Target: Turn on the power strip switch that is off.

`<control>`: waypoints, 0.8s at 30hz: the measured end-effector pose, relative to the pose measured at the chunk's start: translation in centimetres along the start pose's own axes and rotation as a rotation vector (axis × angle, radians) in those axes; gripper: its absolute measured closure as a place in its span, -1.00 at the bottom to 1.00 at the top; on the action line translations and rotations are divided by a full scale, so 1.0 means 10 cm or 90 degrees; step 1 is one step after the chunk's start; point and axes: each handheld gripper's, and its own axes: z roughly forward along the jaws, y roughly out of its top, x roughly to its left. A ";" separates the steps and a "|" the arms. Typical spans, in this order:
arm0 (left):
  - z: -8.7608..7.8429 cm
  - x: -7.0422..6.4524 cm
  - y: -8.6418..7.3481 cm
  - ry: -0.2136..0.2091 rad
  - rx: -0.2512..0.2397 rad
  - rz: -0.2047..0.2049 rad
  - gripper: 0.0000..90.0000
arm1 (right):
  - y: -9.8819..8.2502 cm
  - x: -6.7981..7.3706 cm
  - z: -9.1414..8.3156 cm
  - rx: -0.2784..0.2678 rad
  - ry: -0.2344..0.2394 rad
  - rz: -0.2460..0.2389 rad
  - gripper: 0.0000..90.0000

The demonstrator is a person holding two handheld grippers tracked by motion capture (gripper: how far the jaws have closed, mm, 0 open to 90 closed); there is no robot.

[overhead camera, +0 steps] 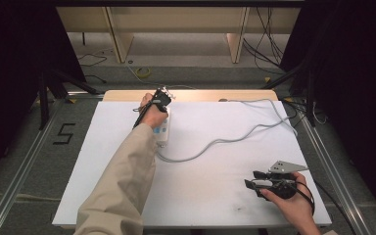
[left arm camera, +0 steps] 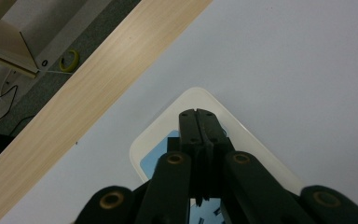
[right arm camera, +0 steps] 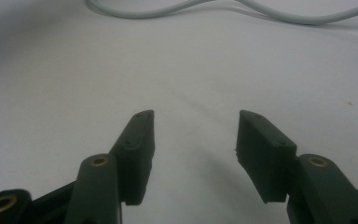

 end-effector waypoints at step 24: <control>0.04 0.00 0.00 -0.010 -0.018 -0.025 1.00 | 0.00 0.00 0.01 0.002 0.001 -0.004 0.06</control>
